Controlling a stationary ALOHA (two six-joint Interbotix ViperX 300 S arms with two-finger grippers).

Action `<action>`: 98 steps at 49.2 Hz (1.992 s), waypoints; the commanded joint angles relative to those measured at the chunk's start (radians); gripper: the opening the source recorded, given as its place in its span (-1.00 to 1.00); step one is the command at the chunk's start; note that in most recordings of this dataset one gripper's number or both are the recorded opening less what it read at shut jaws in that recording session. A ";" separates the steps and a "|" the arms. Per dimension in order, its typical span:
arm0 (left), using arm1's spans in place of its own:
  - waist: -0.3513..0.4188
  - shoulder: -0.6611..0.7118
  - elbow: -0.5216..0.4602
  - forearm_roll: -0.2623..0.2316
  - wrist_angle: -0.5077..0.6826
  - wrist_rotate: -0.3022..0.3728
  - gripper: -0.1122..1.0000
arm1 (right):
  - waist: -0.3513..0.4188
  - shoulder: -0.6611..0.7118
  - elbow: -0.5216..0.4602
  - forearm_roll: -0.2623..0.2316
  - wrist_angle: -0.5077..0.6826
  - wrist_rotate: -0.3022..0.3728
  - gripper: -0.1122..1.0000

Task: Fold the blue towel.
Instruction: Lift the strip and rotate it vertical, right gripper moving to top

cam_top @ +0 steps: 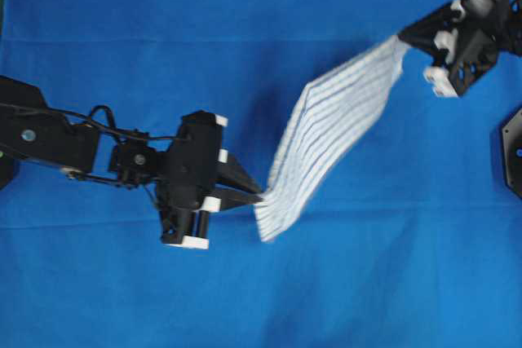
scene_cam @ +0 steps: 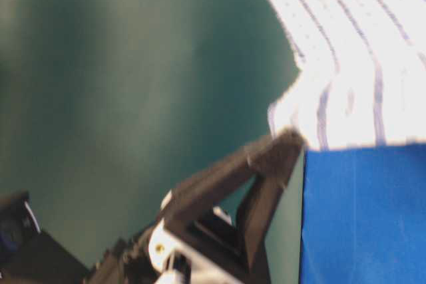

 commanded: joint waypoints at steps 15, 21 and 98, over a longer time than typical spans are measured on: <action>-0.020 0.097 -0.153 0.002 -0.071 0.081 -0.74 | -0.101 0.149 -0.147 -0.060 -0.078 -0.009 -0.76; -0.020 0.129 -0.195 0.002 -0.078 0.097 -0.74 | -0.112 0.193 -0.184 -0.074 -0.089 -0.009 -0.76; -0.051 0.362 -0.305 -0.009 -0.189 0.100 -0.74 | -0.057 0.397 -0.341 -0.106 -0.034 -0.008 -0.76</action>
